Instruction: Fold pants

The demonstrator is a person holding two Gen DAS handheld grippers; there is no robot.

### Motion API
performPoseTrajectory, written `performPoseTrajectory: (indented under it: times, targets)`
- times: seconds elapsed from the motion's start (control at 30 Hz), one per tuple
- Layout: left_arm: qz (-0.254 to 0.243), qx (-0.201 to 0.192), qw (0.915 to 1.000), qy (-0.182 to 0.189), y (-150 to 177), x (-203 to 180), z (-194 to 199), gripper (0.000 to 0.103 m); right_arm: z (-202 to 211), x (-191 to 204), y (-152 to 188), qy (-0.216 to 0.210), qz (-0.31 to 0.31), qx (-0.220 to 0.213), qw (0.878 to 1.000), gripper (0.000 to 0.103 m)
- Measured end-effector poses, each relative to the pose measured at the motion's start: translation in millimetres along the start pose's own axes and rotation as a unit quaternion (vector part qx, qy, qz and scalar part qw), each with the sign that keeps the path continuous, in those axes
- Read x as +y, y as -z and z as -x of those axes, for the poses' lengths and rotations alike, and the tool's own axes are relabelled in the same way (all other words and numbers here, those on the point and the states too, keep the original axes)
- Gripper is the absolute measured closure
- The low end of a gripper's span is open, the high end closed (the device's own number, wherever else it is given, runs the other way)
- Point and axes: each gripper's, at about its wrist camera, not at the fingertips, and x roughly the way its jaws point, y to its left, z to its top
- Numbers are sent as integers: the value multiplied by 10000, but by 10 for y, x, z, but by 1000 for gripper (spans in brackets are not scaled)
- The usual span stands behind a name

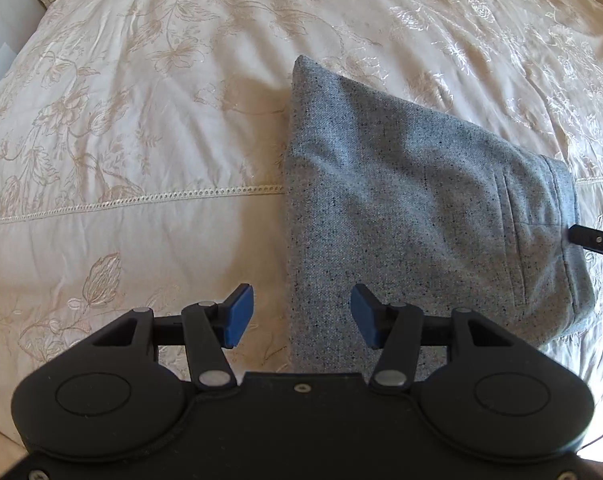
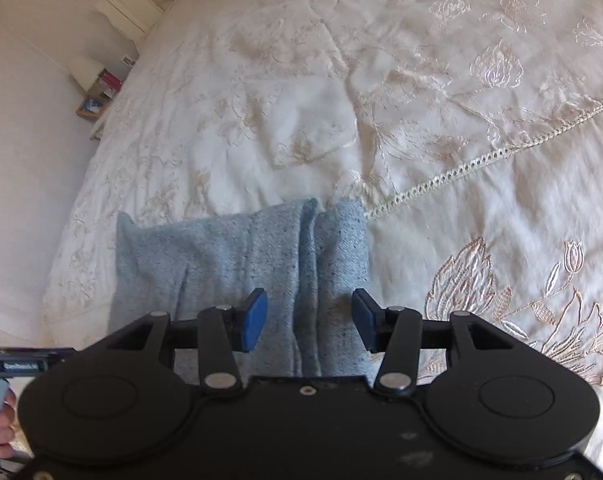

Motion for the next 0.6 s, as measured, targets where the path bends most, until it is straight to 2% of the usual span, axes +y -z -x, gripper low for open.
performPoseTrajectory:
  times: [0.03,0.2,0.33,0.47,0.6]
  targets:
    - [-88,-16,10000,24,-6,-3,-38,43,-39,-73,41,120,109,130,9998,51]
    - [-414,-129,9989,190,-48,45,-201,43,-172,-81,69,179,563,155,9981,49]
    - [-507,-199,9979,362,-125,138,-354,34,-311,-67,-17,125,395,307,9987,46]
    - [-545,-156,9965,611,-193,243,-482,32,-344,-58,-39,101,385,334,9987,43]
    - [-312,-82,9938,1063,-241,309,-594,29,-413,-10,-59,128,329,298,9989,42]
